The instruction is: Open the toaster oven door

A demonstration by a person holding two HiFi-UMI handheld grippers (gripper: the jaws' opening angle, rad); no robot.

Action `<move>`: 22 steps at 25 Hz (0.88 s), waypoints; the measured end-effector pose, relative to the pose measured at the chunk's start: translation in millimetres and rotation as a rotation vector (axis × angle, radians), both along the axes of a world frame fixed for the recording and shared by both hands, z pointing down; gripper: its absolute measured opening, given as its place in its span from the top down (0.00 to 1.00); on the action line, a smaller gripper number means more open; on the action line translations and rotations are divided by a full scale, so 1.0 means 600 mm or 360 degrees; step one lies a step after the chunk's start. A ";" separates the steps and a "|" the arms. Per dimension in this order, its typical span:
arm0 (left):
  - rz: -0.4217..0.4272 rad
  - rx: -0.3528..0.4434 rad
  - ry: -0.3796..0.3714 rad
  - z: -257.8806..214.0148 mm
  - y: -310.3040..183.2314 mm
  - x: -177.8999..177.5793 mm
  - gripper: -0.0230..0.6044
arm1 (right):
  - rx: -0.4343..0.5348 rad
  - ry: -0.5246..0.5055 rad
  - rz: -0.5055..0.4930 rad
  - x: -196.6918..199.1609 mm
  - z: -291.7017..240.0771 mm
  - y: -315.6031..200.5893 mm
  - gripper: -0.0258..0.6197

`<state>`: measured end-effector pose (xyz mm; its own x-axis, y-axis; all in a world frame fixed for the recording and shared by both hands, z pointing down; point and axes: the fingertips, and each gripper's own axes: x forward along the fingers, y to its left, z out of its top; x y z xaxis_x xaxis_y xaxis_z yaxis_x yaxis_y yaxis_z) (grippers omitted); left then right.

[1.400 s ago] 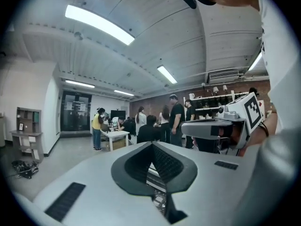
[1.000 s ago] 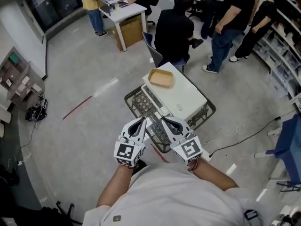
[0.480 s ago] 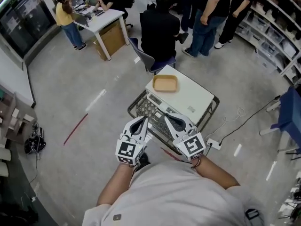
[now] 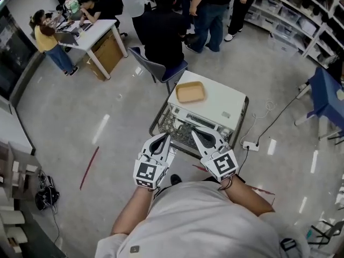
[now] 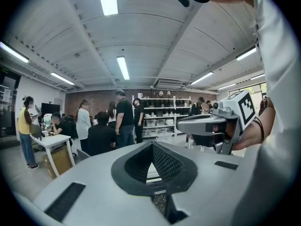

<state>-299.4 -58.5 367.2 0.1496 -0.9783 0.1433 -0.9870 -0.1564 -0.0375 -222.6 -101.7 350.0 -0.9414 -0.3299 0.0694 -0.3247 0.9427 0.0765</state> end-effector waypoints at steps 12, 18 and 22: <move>0.0304 -0.0092 -0.0070 0.040 -0.038 -0.012 0.94 | -0.0092 0.0144 0.0287 0.025 0.062 -0.025 0.93; 0.0388 -0.0153 -0.0132 0.078 -0.089 0.001 0.94 | -0.0150 0.0262 0.0295 0.045 0.113 -0.066 0.93; 0.0462 -0.0216 -0.0145 0.112 -0.127 -0.005 0.94 | -0.0210 0.0334 0.0295 0.043 0.155 -0.097 0.93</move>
<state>-302.5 -135.0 434.6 0.3997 -0.8678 0.2952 -0.8941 -0.4401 -0.0833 -197.1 -160.1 442.9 -0.8267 -0.4697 0.3097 -0.4820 0.8752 0.0408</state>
